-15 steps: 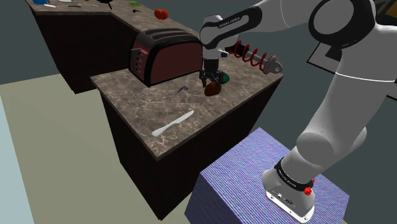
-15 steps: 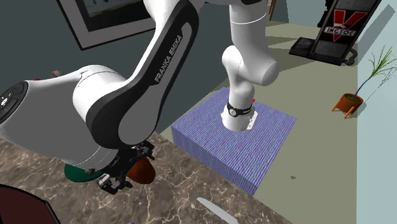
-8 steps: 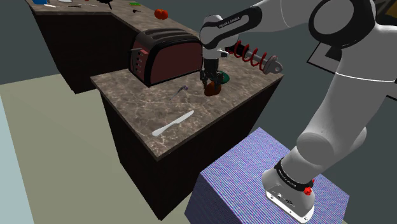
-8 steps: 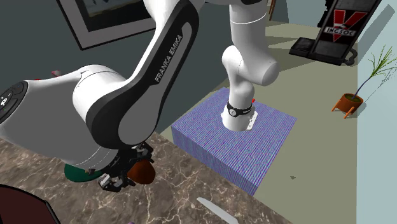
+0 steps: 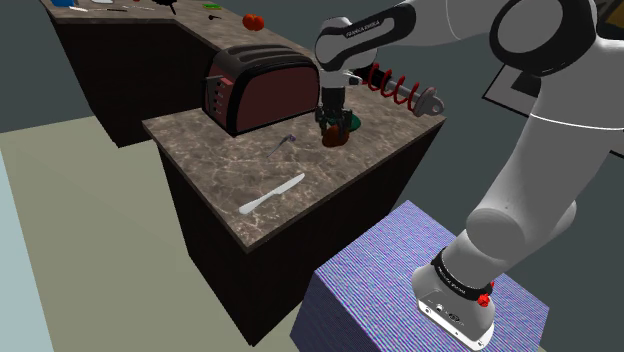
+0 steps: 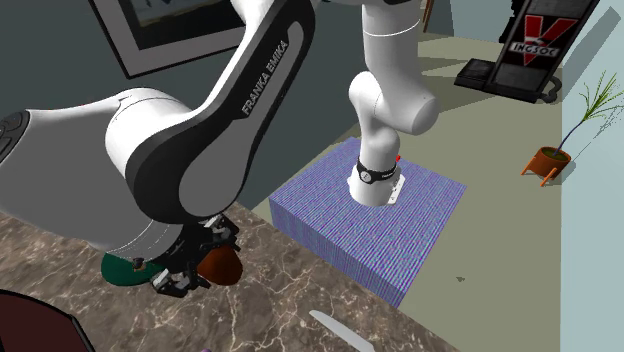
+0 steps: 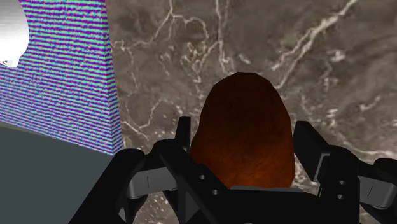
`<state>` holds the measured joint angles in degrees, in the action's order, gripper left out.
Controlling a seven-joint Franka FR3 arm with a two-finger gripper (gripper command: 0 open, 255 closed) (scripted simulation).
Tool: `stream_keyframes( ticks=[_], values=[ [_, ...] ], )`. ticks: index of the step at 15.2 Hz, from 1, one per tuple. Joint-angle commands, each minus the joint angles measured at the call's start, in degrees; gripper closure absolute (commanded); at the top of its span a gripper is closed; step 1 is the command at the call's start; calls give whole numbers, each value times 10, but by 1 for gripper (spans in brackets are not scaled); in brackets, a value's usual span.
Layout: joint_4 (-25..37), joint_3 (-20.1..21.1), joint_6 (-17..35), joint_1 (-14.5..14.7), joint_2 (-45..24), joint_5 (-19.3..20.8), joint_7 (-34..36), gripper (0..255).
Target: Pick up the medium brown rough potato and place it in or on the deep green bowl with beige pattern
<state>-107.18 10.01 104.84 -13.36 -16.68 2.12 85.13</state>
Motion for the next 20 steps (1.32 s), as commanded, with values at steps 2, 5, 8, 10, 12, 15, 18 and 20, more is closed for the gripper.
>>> stream_keyframes(
  ticks=[2,5,8,10,12,15,18,20],
  values=[
    [10,1,-20,0,10,-2,-1,255],
    [22,1,-40,-1,19,-3,-2,255],
    [34,2,-61,-1,27,-5,-3,255],
    [43,2,-75,-1,32,-6,-3,255],
    [53,2,-89,-1,36,-7,-4,255],
    [68,2,-110,-1,42,-8,-4,255],
    [85,3,-132,-1,47,-9,-5,255],
    [92,3,-139,-1,48,-9,-5,255]
  ],
)
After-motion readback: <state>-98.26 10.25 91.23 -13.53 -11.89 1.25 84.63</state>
